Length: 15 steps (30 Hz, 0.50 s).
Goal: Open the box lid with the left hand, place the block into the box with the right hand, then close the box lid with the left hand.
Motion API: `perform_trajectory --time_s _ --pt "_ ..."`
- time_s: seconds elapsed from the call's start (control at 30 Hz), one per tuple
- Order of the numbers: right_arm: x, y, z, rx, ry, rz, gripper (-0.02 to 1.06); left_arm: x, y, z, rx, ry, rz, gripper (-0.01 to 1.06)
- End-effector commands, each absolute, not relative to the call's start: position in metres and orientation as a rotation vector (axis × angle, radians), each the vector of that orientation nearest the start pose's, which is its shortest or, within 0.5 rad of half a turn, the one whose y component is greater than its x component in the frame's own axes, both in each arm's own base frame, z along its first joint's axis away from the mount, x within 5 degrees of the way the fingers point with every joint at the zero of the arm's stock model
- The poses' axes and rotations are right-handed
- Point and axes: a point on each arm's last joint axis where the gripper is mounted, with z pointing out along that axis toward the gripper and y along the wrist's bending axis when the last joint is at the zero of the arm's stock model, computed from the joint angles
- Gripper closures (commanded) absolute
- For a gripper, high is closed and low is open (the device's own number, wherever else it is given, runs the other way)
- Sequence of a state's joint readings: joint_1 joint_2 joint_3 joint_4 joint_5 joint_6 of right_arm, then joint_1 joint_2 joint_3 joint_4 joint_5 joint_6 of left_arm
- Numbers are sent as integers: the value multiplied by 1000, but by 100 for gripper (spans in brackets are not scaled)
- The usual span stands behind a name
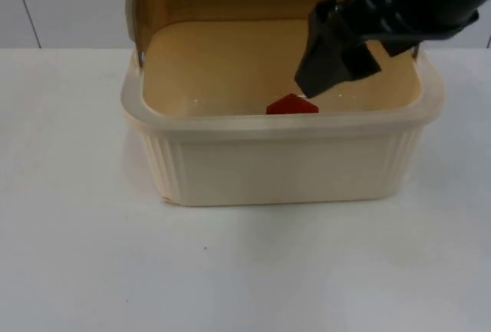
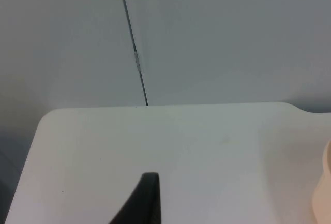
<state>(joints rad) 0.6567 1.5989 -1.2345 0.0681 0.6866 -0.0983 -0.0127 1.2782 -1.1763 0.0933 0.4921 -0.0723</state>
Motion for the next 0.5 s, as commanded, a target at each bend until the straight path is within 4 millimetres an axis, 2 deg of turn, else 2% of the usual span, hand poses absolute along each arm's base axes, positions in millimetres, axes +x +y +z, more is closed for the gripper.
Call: perform_trajectory --time_s 0.0,0.03,0.17,0.23,0.27,0.37,0.4,0.47 --pt "267 211 301 -907 2357 283 8 286 1 378 -6 2074 45 0" --pt "267 211 301 -907 2357 283 8 286 1 378 -6 2074 45 0" --pt "260 199 337 -940 2298 194 8 286 1 378 -6 2076 45 0" --pt "258 197 342 -939 2288 188 8 286 1 378 -6 2076 45 0" --pt "257 193 352 -930 2263 174 8 286 1 378 -6 2076 45 0" --pt "257 169 389 -832 2174 154 8 286 1 378 -6 2076 45 0" --pt "257 169 389 -832 2174 154 8 286 1 378 -6 2076 45 0" --pt "260 148 407 -739 2145 135 8 286 1 378 -6 2076 45 0"
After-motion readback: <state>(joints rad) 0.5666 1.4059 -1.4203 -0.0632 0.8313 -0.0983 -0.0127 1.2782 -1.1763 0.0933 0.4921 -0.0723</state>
